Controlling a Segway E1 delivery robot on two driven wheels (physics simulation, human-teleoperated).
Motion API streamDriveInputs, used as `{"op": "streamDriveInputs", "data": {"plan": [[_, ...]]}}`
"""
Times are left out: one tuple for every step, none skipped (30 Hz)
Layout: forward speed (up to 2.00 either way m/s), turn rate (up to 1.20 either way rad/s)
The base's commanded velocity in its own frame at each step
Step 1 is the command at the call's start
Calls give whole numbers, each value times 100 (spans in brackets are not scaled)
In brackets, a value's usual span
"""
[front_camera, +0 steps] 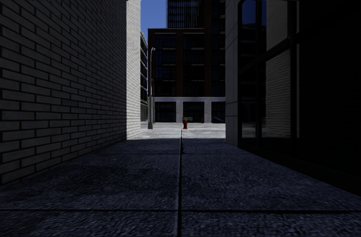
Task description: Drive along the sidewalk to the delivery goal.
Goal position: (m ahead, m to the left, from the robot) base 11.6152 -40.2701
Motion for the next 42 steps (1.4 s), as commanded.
{"op": "streamDriveInputs", "data": {"plan": [[200,0],[200,0],[200,0],[200,0],[200,0],[200,0],[200,0],[200,0],[200,0],[200,0],[200,0],[200,0],[200,0],[200,0],[200,0],[200,0],[200,0],[200,0],[200,0],[200,0],[200,0],[200,0],[200,0],[200,0],[200,0],[200,0],[200,0],[200,0],[200,0],[200,0],[200,0],[200,0],[200,0],[200,0],[200,0],[200,0],[200,0],[200,0],[200,0],[200,0],[200,0],[200,0]]}}
